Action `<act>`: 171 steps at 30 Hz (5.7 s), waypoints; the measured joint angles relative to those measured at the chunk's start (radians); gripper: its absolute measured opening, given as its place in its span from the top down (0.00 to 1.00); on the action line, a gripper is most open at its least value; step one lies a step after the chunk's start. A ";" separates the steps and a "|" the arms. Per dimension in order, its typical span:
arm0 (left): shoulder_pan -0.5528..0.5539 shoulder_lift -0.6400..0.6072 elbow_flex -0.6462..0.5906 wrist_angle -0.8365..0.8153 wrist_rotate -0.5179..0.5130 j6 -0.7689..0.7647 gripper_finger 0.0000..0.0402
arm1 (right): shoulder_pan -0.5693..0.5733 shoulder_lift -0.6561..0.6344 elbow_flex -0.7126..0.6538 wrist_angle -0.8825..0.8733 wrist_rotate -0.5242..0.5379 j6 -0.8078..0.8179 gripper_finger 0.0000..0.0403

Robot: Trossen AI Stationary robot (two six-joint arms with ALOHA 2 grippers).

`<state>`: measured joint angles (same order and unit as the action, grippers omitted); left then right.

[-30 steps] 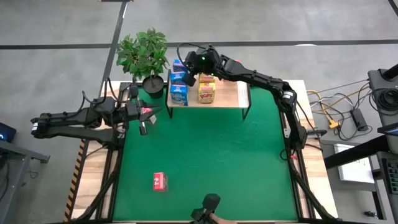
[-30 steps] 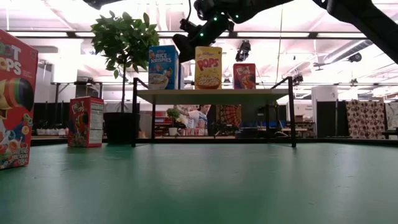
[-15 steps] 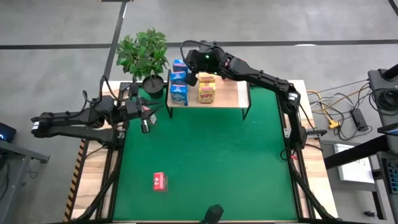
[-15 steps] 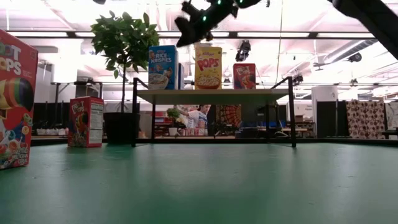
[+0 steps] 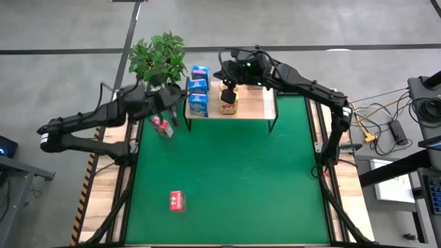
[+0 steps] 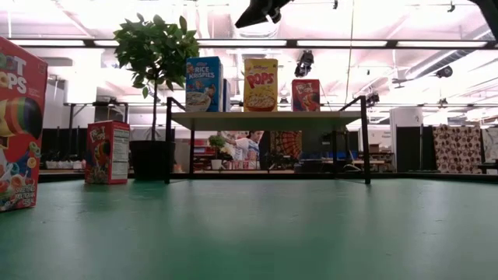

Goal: Stack cereal on shelf
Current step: Put the bottom red cereal box on the shelf

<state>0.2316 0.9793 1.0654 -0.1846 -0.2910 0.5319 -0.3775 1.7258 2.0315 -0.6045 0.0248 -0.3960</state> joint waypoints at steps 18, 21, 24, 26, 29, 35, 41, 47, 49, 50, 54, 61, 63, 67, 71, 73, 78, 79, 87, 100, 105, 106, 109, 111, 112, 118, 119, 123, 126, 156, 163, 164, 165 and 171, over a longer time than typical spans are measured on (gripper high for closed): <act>0.483 0.460 0.552 -0.471 0.418 0.113 0.90 | 0.000 -0.264 -0.353 0.094 -0.007 0.005 0.98; 0.535 0.524 0.635 -0.538 0.471 0.166 0.90 | 0.000 -0.284 -0.383 0.110 -0.007 0.018 0.98; 0.586 0.590 0.711 -0.607 0.520 0.208 0.90 | 0.000 -0.291 -0.404 0.115 -0.007 0.024 0.98; 0.616 0.632 0.752 -0.636 0.523 0.231 0.90 | 0.000 -0.291 -0.412 0.117 -0.007 0.029 0.98; 0.650 0.692 0.803 -0.671 0.549 0.252 0.90 | 0.000 -0.291 -0.418 0.115 -0.007 0.032 0.98; 0.682 0.780 0.887 -0.759 0.596 0.287 0.90 | 0.000 -0.286 -0.421 0.109 -0.007 0.031 0.98; 0.682 0.834 0.968 -0.860 0.618 0.259 0.90 | 0.000 -0.286 -0.421 0.110 -0.007 0.030 0.98; 0.681 0.835 1.021 -0.903 0.754 0.188 0.90 | 0.000 -0.285 -0.422 0.110 -0.006 0.030 0.98; 0.680 0.832 1.038 -0.907 0.757 0.170 0.90 | 0.000 -0.285 -0.422 0.110 -0.006 0.030 0.98; 0.679 0.830 1.047 -0.907 0.758 0.163 0.90 | 0.000 -0.285 -0.422 0.109 -0.006 0.032 0.98; 0.673 0.828 1.073 -0.914 0.790 0.130 0.90 | 0.000 -0.285 -0.422 0.103 -0.006 0.044 0.98; 0.630 0.828 1.161 -0.954 0.810 0.098 0.90 | 0.000 -0.290 -0.422 0.049 -0.005 0.057 0.98; 0.614 0.828 1.199 -0.968 0.809 0.095 0.90 | 0.000 -0.297 -0.422 0.034 -0.005 0.062 0.98; 0.592 0.828 1.278 -0.979 0.800 0.097 0.90 | 0.000 -0.314 -0.422 0.003 0.001 0.072 0.98; 0.588 0.805 1.278 -0.849 0.625 0.142 0.90 | 0.000 -0.338 -0.422 -0.018 0.001 0.092 0.98; 0.592 0.808 1.278 -0.780 0.468 0.171 0.90 | 0.000 -0.351 -0.423 -0.027 0.000 0.101 0.98; 0.623 0.852 1.278 -0.785 0.359 0.344 0.90 | 0.002 -0.365 -0.425 -0.028 0.000 0.117 0.98; 0.628 0.864 1.278 -0.785 0.359 0.362 0.90 | 0.002 -0.365 -0.426 -0.028 -0.003 0.122 0.98; 0.648 0.925 1.277 -0.906 0.403 0.434 0.90 | 0.002 -0.364 -0.433 -0.050 -0.006 0.166 0.98; 0.594 0.964 1.277 -1.114 0.545 0.381 0.90 | 0.007 -0.363 -0.433 -0.071 -0.006 0.169 0.98; 0.575 0.950 1.278 -1.061 0.545 0.334 0.90 | 0.007 -0.363 -0.433 -0.072 -0.006 0.176 0.98; 0.576 0.948 1.284 -1.054 0.545 0.321 0.90 | 0.007 -0.363 -0.433 -0.072 -0.006 0.176 0.98; 0.577 0.936 1.288 -1.016 0.545 0.283 0.90 | 0.007 -0.363 -0.433 -0.072 -0.006 0.176 0.98; 0.576 0.921 1.288 -0.999 0.554 0.267 0.90 | 0.007 -0.363 -0.438 -0.067 -0.006 0.176 0.98; 0.576 0.914 1.290 -0.996 0.571 0.262 0.90 | 0.007 -0.363 -0.443 -0.063 -0.006 0.176 0.98; 0.571 0.864 1.290 -0.990 0.746 0.259 0.90 | 0.007 -0.363 -0.479 -0.048 -0.006 0.184 0.98; 0.568 0.853 1.290 -0.991 0.780 0.264 0.90 | 0.007 -0.363 -0.485 -0.043 -0.006 0.188 0.98; 0.554 0.816 1.290 -0.990 0.898 0.268 0.90 | 0.012 -0.363 -0.500 -0.023 -0.006 0.188 0.98; 0.531 0.789 1.290 -0.991 0.916 0.269 0.90 | 0.028 -0.363 -0.506 -0.004 -0.005 0.187 0.98; -0.132 0.547 0.917 -0.909 0.419 -0.299 1.00 | 0.483 -0.407 -0.809 0.083 0.002 0.299 0.98; -0.443 0.471 0.687 -0.864 0.053 -0.681 1.00 | 0.609 -0.417 -0.871 0.143 0.001 0.319 0.98; -0.489 0.464 0.662 -0.864 0.026 -0.739 1.00 | 0.623 -0.416 -0.876 0.158 0.001 0.320 0.98; -0.535 0.460 0.640 -0.864 -0.001 -0.798 1.00 | 0.635 -0.415 -0.879 0.176 0.001 0.324 0.98; -0.762 0.470 0.567 -0.901 -0.052 -1.190 1.00 | 0.675 -0.415 -0.892 0.263 0.003 0.359 0.98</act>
<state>-0.5308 1.4495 1.6323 -1.0857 -0.3435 -0.6586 0.2976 1.3109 1.1397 -0.3416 0.0273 -0.0366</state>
